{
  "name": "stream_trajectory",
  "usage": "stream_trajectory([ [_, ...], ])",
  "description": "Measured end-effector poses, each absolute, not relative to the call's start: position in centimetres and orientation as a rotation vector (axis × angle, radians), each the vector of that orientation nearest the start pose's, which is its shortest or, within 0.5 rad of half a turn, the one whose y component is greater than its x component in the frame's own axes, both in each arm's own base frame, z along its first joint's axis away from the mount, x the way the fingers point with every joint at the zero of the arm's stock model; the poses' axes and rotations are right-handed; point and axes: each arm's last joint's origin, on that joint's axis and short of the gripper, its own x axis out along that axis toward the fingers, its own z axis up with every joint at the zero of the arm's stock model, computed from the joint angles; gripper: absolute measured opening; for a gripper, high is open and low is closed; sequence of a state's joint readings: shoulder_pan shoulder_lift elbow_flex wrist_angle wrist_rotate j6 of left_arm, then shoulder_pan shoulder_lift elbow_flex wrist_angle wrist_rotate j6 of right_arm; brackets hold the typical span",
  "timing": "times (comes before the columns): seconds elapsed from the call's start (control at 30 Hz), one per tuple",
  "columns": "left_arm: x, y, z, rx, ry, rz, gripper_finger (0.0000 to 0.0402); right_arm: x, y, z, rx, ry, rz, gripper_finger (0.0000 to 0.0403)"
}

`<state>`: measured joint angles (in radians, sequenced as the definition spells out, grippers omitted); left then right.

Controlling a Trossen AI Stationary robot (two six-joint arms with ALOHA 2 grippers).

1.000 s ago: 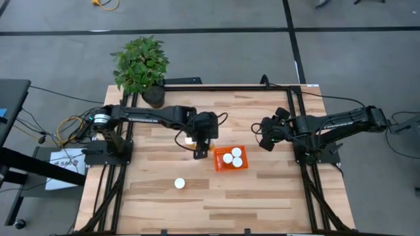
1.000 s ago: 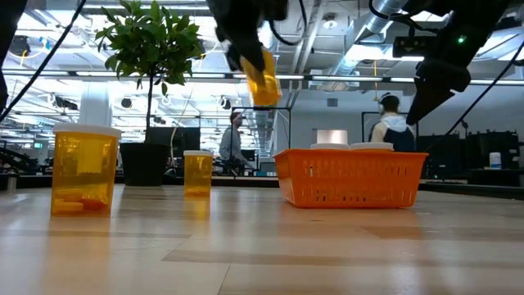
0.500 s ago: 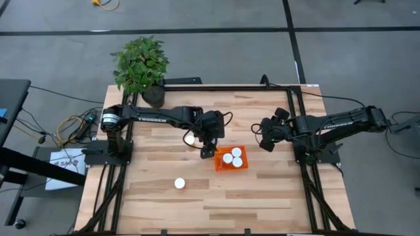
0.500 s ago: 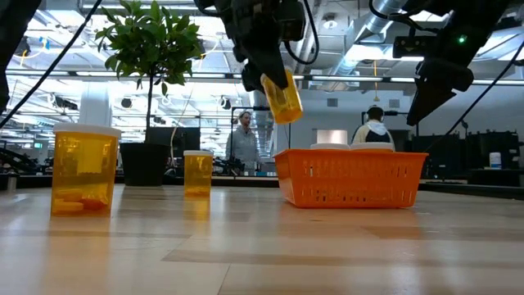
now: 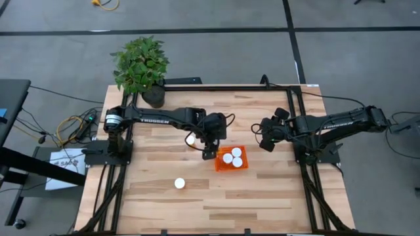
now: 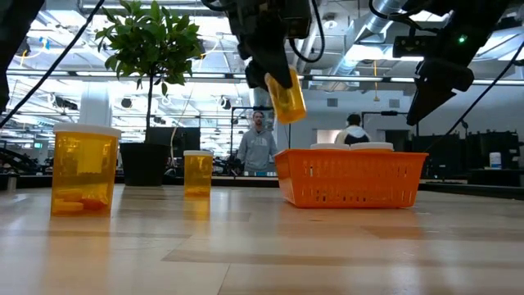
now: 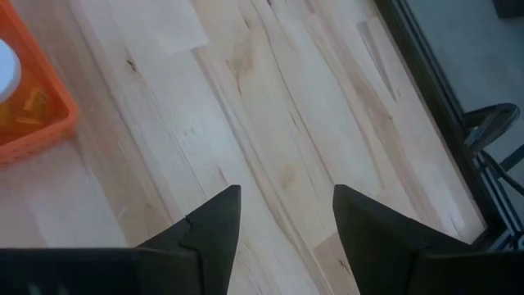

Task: Pick and place pill bottles into a basket
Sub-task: Put the orange pill bottle into the orange bin

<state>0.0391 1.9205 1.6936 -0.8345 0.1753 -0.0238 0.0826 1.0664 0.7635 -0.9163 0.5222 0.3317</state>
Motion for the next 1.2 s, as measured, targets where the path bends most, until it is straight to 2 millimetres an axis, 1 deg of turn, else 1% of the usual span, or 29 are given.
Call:
stream_trajectory([
  [0.1, 40.8, 1.1, 27.0, -0.139, 1.075, -0.113, 0.0194, 17.7, 0.0, 23.2, -0.077, 1.086, -0.568, 0.0189],
  [0.23, 41.1, 1.0, 26.8, -0.153, 1.082, -0.136, 0.0194, 17.7, 0.0, 23.2, -0.08, 1.086, -0.566, 0.0189],
  [0.3, 41.6, 1.0, 27.0, -0.15, 1.073, -0.143, 0.0194, 17.7, 0.0, 23.2, -0.085, 1.086, -0.563, 0.0189],
  [0.43, 42.0, 1.0, 27.5, -0.12, 1.117, -0.152, 0.0194, 17.7, 0.0, 23.2, -0.091, 1.083, -0.559, 0.0189],
  [0.67, 43.2, 1.1, 27.3, -0.078, 1.198, -0.195, 0.0194, 17.8, 0.0, 23.2, -0.097, 1.082, -0.554, 0.0189],
  [0.93, 43.3, 1.0, 27.4, -0.075, 1.184, -0.218, 0.0194, 17.8, 0.1, 23.2, -0.1, 1.082, -0.552, 0.0189],
  [1.07, 43.8, 0.9, 26.6, -0.08, 1.188, -0.23, 0.0194, 17.8, 0.1, 23.2, -0.1, 1.082, -0.551, 0.0189],
  [1.2, 44.2, 0.8, 26.4, -0.076, 1.16, -0.232, 0.0194, 17.8, 0.1, 23.2, -0.1, 1.082, -0.551, 0.0189],
])
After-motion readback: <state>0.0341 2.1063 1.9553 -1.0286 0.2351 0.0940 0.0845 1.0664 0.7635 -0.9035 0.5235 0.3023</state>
